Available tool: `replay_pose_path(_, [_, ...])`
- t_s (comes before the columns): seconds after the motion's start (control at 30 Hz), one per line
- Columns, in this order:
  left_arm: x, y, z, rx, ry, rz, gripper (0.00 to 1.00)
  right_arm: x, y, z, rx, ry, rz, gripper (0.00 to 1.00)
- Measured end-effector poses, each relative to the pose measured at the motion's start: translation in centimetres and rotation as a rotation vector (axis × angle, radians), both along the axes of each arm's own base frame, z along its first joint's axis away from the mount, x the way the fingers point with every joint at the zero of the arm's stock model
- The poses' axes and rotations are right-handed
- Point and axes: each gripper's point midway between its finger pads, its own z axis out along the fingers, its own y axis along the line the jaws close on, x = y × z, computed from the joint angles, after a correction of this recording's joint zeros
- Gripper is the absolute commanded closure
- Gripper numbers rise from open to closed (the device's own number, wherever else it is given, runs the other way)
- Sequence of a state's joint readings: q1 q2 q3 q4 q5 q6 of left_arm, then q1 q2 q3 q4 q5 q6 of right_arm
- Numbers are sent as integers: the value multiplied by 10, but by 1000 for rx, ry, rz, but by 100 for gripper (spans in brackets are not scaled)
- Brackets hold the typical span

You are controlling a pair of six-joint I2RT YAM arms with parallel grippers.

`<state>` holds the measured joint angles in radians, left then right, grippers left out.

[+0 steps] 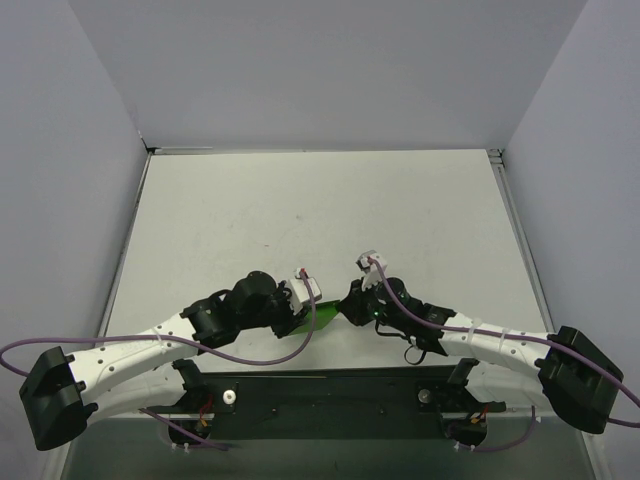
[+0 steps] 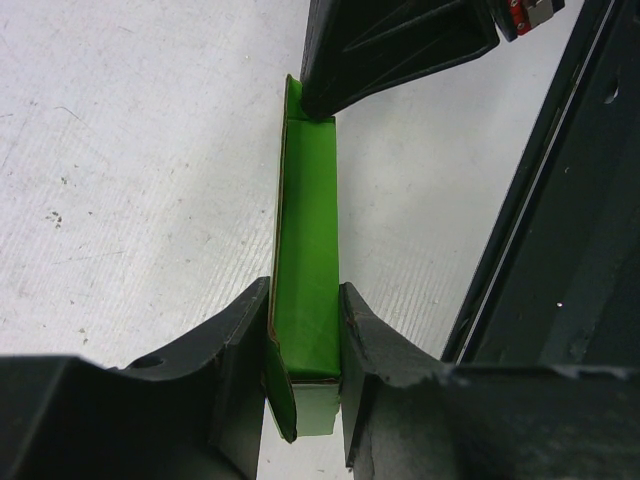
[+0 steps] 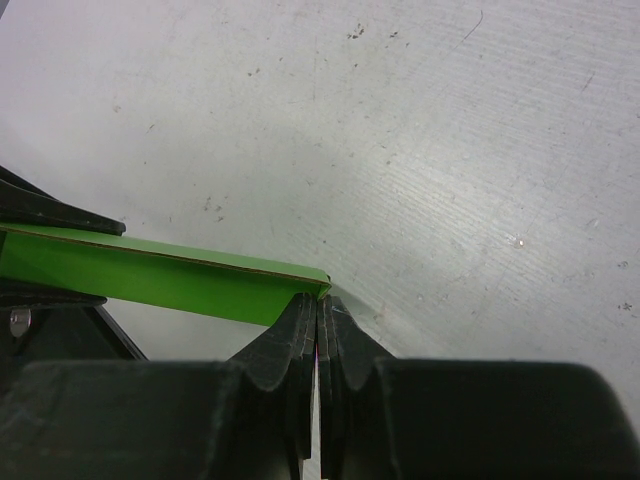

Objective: Fold the paper box

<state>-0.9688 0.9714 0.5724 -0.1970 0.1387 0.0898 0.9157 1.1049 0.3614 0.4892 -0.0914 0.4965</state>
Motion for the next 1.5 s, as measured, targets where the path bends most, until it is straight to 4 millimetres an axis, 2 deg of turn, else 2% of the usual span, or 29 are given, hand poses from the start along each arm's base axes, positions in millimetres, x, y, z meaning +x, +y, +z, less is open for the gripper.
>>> replay_pose_path(0.87, [0,0,0,-2,13,22,100,-4,0,-8,-27,-26,-51,100])
replay_pose_path(1.07, [-4,-3,0,9,-9,-11,100,-9,-4,-8,-44,-16,-42,100])
replay_pose_path(1.1, [-5,-4,0,12,-14,-17,100,-11,-5,-8,-50,-13,-39,94])
replay_pose_path(1.17, [-7,-5,0,15,-19,-27,100,-13,-6,-8,-59,-5,-37,90])
replay_pose_path(1.2, [-7,-6,0,16,-20,-31,100,-14,-7,-8,-65,-1,-35,84])
replay_pose_path(1.27, [-8,-8,0,18,-22,-40,100,-18,-9,-7,-71,8,-28,80])
replay_pose_path(1.5, [-13,-14,0,8,-18,-71,100,-36,-10,-2,-56,41,24,44])
